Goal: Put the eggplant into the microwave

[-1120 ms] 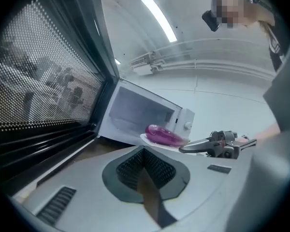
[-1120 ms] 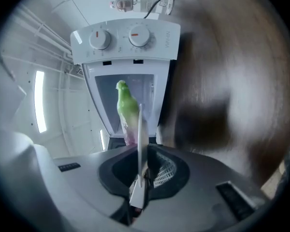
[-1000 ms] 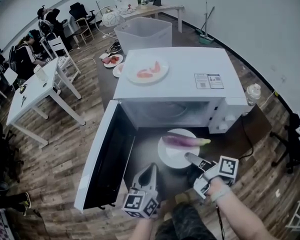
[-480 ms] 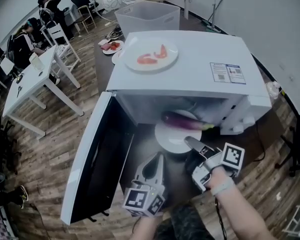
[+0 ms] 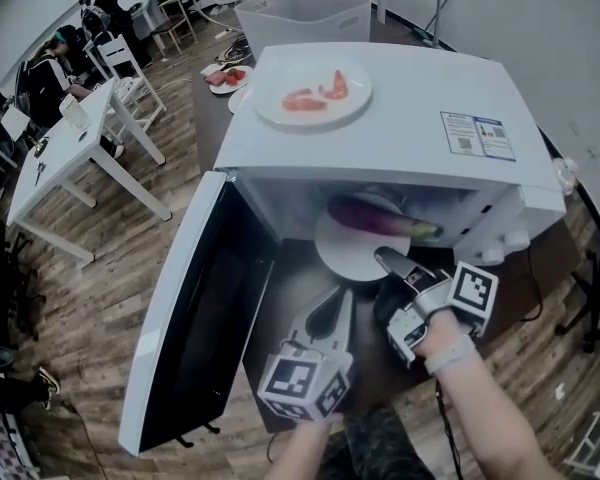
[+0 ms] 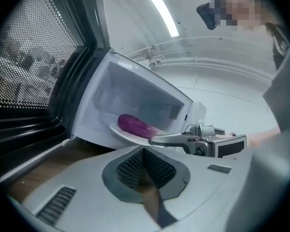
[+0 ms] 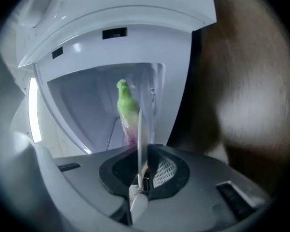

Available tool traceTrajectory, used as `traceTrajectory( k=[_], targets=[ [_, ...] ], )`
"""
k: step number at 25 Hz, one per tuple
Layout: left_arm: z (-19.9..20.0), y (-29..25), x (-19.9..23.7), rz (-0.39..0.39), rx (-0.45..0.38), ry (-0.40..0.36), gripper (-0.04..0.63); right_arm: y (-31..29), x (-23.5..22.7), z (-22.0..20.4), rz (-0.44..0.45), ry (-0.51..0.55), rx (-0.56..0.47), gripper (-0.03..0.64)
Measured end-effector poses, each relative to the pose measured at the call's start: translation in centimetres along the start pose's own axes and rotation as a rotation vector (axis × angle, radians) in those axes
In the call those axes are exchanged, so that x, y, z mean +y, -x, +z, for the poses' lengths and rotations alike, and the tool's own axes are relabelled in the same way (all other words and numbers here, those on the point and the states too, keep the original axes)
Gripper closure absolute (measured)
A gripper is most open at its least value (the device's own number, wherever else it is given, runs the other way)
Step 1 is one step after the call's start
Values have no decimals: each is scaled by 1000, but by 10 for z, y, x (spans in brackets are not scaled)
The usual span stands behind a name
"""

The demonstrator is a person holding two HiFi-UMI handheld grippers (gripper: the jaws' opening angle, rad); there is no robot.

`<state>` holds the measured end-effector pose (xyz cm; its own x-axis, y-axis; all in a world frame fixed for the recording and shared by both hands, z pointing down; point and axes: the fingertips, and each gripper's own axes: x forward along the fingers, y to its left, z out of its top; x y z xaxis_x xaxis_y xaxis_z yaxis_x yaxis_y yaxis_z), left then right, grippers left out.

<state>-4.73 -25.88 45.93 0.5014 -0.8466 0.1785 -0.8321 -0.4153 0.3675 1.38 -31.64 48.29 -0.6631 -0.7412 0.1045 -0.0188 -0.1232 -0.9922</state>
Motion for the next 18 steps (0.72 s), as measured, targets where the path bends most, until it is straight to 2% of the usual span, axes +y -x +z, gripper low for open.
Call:
traceTrajectory(
  k=[6,18],
  targets=[
    [-5,-14,-4,-18,28,21,591,-5,-2,3,0,0,-8,589],
    [3,-28,-1,-23,10,97,591,-14,2,13,4,21,-3,584]
  ],
)
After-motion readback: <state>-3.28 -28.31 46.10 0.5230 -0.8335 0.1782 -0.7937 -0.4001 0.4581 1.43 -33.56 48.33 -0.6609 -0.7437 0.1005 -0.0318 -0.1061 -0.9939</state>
